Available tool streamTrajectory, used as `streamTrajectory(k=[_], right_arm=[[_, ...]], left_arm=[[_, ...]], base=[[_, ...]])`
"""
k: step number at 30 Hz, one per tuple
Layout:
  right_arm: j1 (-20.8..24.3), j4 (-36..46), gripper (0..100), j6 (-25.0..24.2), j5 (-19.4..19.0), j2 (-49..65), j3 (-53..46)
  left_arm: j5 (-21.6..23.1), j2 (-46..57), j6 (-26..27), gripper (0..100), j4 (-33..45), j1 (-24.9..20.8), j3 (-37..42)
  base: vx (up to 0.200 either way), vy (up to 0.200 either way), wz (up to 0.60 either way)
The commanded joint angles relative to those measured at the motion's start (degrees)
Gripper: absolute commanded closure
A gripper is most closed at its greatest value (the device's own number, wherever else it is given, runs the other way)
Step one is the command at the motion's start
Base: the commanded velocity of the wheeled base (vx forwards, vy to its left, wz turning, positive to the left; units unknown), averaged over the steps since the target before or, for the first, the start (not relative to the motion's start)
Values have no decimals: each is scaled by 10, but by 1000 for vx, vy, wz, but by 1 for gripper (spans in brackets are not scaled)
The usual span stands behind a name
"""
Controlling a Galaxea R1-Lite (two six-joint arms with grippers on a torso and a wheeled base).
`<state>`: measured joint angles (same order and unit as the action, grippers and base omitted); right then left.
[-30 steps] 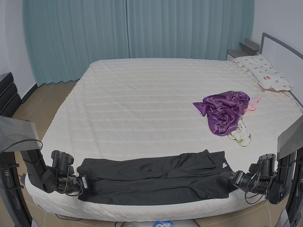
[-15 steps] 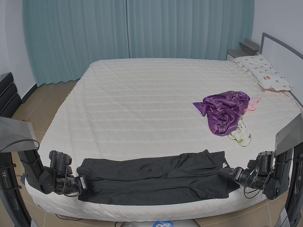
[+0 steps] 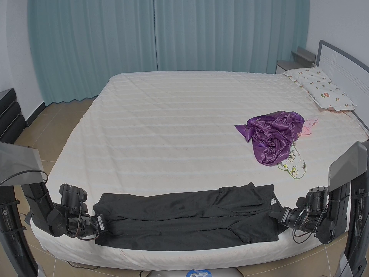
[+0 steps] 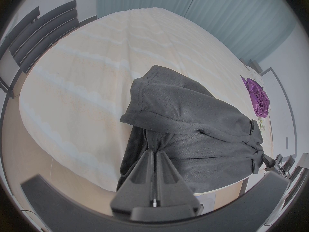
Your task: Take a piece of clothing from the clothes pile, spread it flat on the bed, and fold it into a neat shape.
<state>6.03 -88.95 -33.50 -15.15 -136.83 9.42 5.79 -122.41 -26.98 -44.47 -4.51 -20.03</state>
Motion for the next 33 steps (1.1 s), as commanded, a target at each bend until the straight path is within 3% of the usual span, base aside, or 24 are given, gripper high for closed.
streamTrajectory(k=[1, 33], right_arm=[[-2, -10, 100, -1, -1, 2, -1], [-11, -10, 100, -11, -1, 1, 33]], left_arm=[[0, -1, 0, 100, 1, 2, 1], [-3, -13, -3, 100, 4, 23, -6]], base=[[0, 0, 0], [0, 0, 0]])
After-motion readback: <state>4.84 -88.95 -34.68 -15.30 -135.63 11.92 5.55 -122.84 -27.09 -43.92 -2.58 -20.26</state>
